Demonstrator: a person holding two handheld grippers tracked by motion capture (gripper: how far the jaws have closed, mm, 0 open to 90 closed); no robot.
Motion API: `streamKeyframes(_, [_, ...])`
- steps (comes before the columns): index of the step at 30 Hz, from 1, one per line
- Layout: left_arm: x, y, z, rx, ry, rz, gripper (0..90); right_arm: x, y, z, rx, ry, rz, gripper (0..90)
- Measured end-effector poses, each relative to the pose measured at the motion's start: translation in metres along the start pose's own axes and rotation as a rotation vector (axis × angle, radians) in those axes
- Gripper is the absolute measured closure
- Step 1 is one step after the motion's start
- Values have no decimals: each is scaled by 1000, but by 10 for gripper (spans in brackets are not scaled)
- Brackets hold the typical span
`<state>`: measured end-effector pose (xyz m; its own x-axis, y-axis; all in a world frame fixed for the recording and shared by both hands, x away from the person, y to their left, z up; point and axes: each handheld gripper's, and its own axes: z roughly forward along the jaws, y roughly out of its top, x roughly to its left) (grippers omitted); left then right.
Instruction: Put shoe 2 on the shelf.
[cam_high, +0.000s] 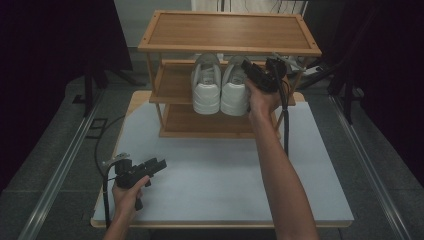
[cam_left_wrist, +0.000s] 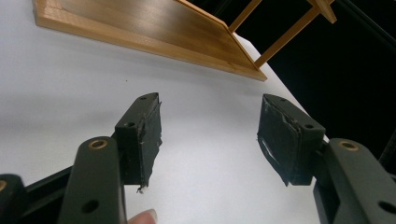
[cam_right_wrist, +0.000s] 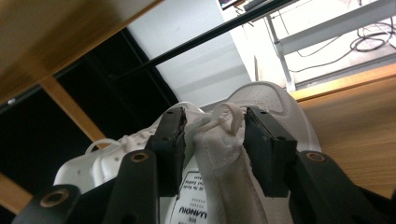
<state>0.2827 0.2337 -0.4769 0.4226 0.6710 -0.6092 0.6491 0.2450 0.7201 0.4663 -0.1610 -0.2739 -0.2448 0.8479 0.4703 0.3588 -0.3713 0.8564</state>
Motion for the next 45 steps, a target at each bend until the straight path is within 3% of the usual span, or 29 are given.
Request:
streamKeyframes(11, [-4,0,0,-1,4,14,394,-3,0,-44,-7,44,-142,563])
streamKeyframes(19, [-7,0,3,13,5,27,394,-9,-15,-73,20,85,-206,557])
streamKeyframes(27, [-11,-3,3,17,-2,34,392,-24,-38,-106,51,142,-270,566])
streamKeyframes(39, [-12,-1,1,13,-2,25,392,-52,-76,-146,91,242,-305,562])
streamKeyframes(45, [-12,-2,2,18,-3,32,392,-67,-102,-158,92,254,-320,554])
